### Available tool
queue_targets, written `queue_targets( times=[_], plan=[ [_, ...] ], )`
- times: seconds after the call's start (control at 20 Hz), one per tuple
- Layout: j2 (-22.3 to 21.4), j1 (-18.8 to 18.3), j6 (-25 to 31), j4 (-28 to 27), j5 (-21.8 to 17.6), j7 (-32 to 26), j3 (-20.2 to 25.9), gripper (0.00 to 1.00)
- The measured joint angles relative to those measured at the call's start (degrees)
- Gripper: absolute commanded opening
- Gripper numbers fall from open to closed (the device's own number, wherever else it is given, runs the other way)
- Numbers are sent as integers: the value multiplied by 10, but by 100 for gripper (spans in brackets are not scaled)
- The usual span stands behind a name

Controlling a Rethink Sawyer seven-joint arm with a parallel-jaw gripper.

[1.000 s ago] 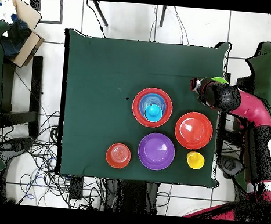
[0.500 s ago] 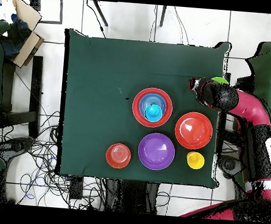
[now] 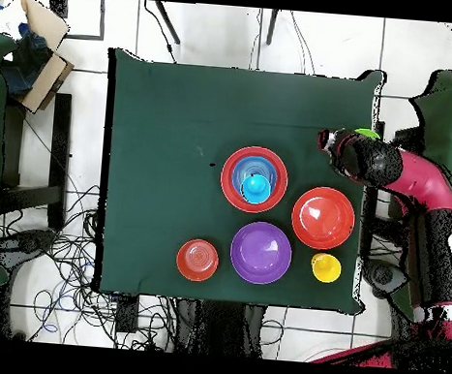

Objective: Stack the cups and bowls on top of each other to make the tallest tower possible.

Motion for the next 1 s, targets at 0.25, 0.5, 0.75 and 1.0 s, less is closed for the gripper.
queue_targets(
  times=[0.25,0.5,0.75,1.0],
  plan=[
    [-23,-5,0,10,6,0,5,100],
    [-51,-11,0,20,15,0,11,100],
    [-60,-12,0,19,15,0,13,100],
    [-51,-20,0,12,14,-2,23,100]
  ],
)
